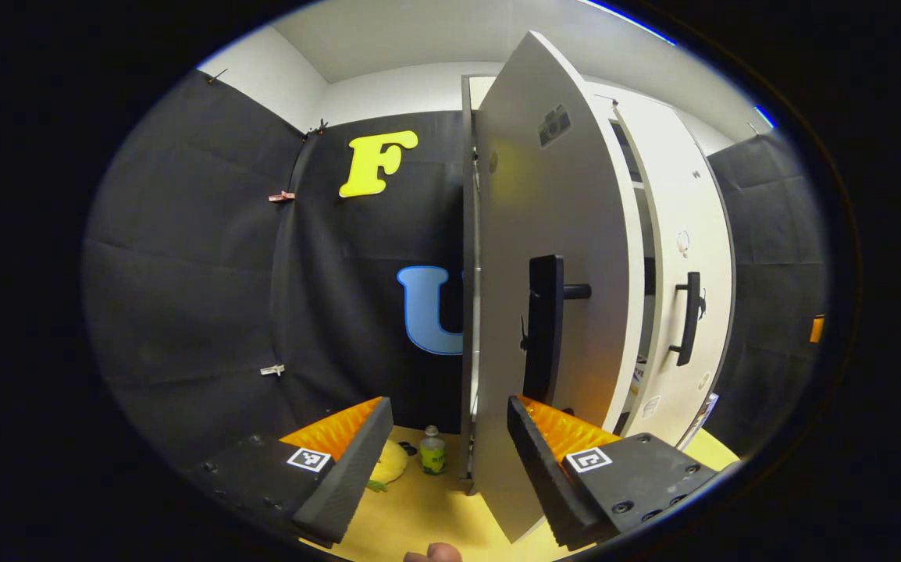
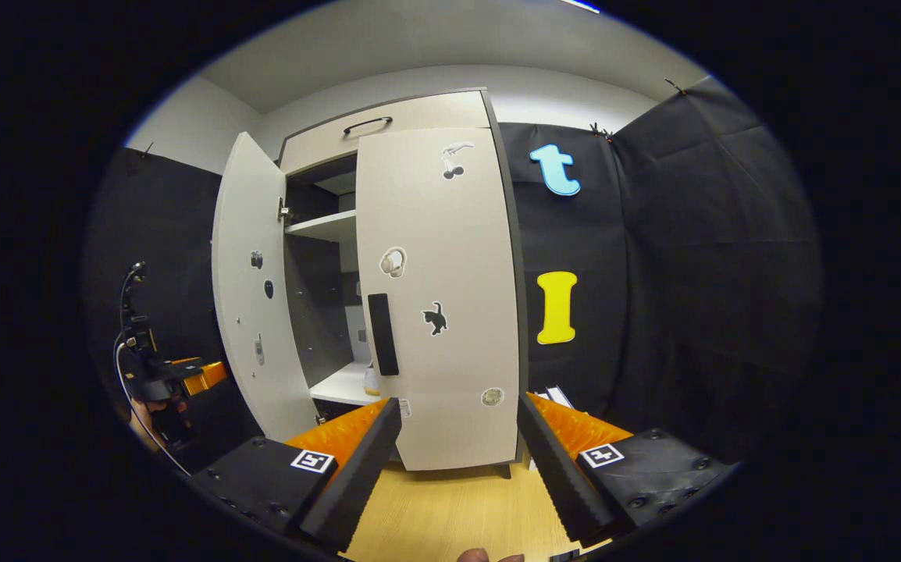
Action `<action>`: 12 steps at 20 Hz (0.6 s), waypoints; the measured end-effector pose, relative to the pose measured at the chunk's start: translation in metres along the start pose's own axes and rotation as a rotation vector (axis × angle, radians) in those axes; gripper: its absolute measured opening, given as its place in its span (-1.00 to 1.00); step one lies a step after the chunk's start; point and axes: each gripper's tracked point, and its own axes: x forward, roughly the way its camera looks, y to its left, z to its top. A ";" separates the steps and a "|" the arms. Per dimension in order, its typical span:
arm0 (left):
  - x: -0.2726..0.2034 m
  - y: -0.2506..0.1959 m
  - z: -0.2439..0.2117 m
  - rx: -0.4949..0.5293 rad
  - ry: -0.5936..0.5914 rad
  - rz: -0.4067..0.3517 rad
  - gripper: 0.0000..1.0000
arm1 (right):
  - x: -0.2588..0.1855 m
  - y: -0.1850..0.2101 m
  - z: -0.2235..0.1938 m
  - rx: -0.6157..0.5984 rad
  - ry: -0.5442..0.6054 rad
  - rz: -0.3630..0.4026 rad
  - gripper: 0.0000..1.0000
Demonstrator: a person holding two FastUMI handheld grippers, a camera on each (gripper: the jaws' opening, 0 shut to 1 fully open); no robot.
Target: Grab one shoe with the right hand and put it into the shoe cabinet, grab the other shoe with the left hand and put it into the shoe cabinet; then close the right door with the right hand and the left door with the left hand.
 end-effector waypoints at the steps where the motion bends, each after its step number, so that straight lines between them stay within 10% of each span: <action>1: 0.002 -0.010 -0.001 0.001 0.004 -0.013 0.83 | 0.001 0.001 0.000 -0.002 -0.001 0.005 0.96; 12: -0.019 -0.117 0.009 0.063 -0.010 -0.205 0.90 | 0.000 0.016 0.006 -0.050 -0.020 0.032 0.96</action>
